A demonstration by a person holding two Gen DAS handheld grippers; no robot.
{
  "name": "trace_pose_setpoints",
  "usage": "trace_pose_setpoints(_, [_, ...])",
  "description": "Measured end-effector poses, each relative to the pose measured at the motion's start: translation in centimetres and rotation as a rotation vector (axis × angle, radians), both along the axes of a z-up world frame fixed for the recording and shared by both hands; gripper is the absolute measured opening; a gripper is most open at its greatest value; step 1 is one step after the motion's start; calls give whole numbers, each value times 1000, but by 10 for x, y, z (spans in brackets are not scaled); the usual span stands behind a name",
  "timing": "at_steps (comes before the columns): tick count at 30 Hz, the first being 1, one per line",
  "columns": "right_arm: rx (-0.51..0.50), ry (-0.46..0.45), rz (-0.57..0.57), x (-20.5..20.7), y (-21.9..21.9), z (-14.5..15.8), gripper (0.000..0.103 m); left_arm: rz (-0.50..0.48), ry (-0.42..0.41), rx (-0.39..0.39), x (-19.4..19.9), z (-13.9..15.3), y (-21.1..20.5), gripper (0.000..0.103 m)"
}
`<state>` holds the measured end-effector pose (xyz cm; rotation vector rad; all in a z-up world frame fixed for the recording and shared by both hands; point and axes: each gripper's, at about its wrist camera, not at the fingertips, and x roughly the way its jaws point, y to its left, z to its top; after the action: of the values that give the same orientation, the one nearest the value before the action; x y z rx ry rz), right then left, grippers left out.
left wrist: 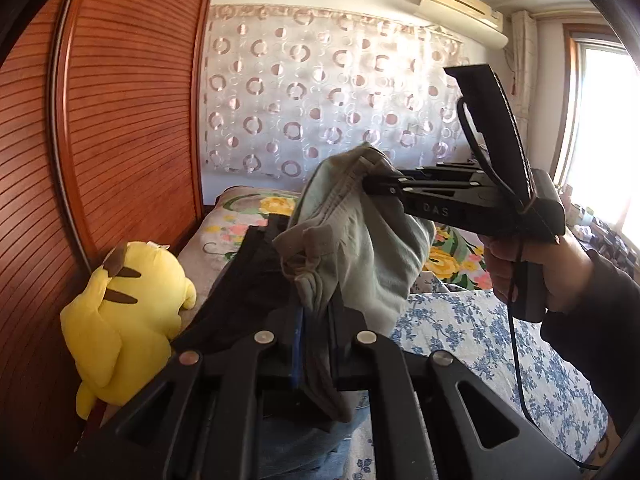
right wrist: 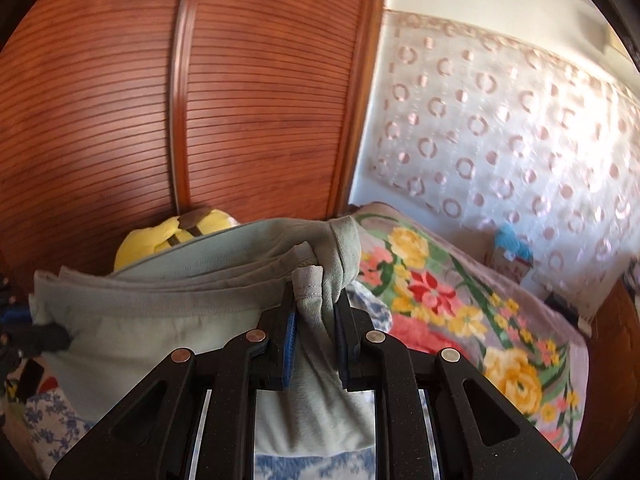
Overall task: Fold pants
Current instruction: 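Carry the pants with both grippers over the stack of blue jeans, then lower the pants onto the jeans stack and open both grippers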
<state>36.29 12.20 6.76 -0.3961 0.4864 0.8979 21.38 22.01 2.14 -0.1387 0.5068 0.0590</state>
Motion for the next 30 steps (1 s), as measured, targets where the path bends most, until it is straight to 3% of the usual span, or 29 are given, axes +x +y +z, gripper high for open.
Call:
trace_pose_setpoints(12, [-75, -33, 109, -1, 81, -24, 15, 93, 38, -52, -9, -28, 42, 7])
trace_pose_setpoints(15, [-71, -14, 93, 1, 91, -28, 27, 100, 68, -71, -8, -36, 47, 11])
trace_pose_setpoints(16, [-64, -9, 80, 2, 91, -27, 32, 99, 77, -76, -7, -37, 49, 14])
trace_pose_setpoints(22, [53, 35, 58, 4, 58, -7, 34, 128, 36, -33, -17, -27, 53, 41])
trace_pose_setpoints(30, [83, 114, 83, -6, 16, -11, 34, 63, 2, -44, -9, -18, 42, 41])
